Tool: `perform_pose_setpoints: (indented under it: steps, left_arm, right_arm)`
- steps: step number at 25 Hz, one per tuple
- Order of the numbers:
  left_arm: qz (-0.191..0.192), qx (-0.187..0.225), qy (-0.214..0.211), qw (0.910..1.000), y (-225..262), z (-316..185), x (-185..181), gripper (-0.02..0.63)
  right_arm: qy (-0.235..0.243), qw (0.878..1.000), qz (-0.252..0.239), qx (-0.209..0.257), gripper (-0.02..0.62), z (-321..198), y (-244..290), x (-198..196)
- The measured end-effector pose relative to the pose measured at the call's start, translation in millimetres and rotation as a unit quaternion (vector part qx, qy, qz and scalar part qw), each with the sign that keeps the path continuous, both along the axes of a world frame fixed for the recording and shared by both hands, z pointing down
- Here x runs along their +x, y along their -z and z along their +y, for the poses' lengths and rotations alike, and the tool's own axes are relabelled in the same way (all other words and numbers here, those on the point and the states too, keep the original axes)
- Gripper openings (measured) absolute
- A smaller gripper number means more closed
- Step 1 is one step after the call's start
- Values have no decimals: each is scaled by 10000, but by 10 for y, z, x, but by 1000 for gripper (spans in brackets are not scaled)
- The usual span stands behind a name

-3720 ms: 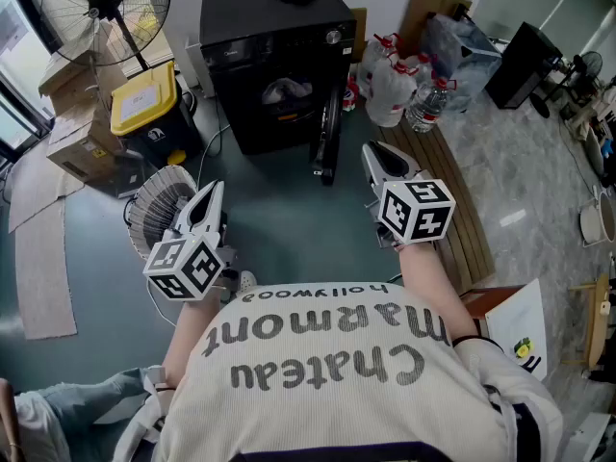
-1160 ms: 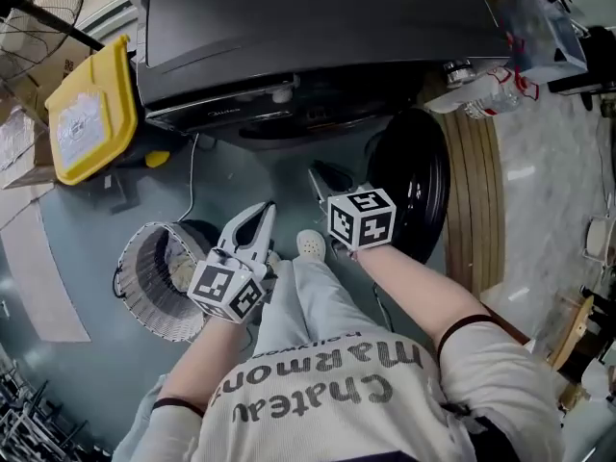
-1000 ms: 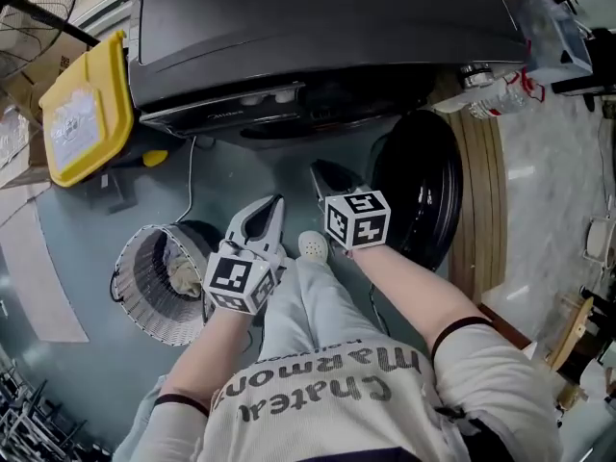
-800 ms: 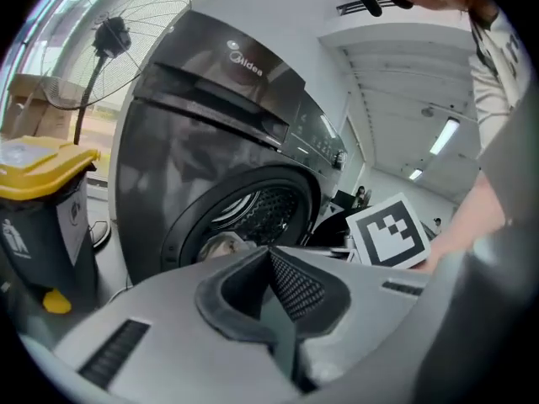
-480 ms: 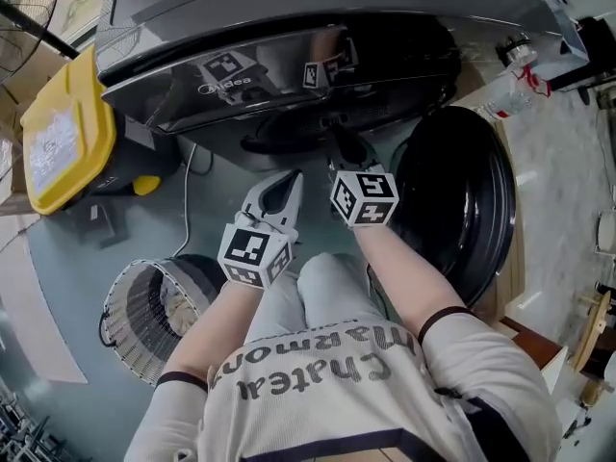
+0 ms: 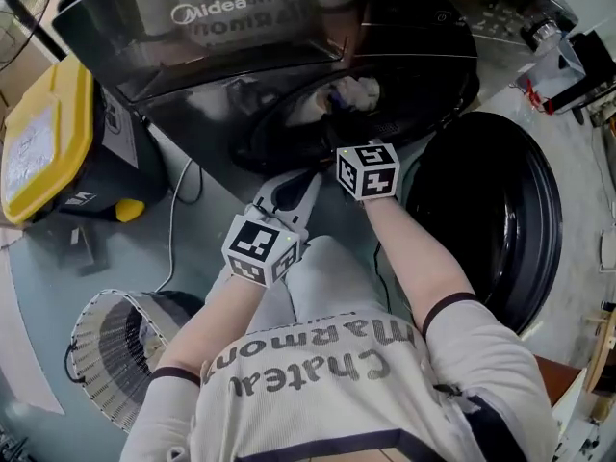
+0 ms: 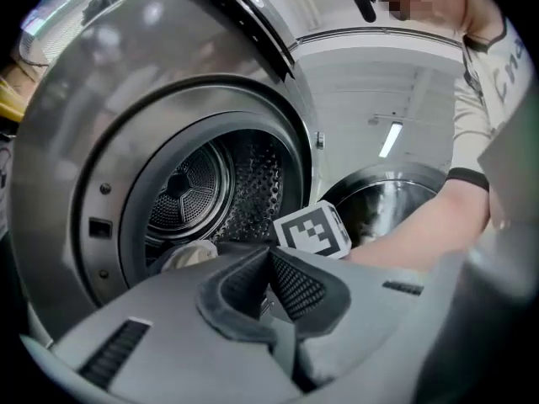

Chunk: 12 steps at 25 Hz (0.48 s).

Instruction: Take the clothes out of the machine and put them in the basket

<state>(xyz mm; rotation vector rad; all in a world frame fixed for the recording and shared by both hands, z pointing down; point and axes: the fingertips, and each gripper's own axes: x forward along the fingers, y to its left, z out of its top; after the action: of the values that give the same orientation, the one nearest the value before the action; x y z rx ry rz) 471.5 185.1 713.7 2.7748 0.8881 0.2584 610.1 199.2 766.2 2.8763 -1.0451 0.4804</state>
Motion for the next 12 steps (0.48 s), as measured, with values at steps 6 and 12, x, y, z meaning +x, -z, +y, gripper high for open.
perform_pose_setpoints:
  steps: [6, 12]
  left_arm:
    - [52, 65, 99, 9999, -104, -104, -94, 9]
    - [-61, 41, 4, 10000, -86, -154, -226, 9]
  right_arm:
    - [93, 9988, -289, -385, 225, -47, -256, 239]
    - [273, 9937, -603, -907, 268, -231, -443, 547]
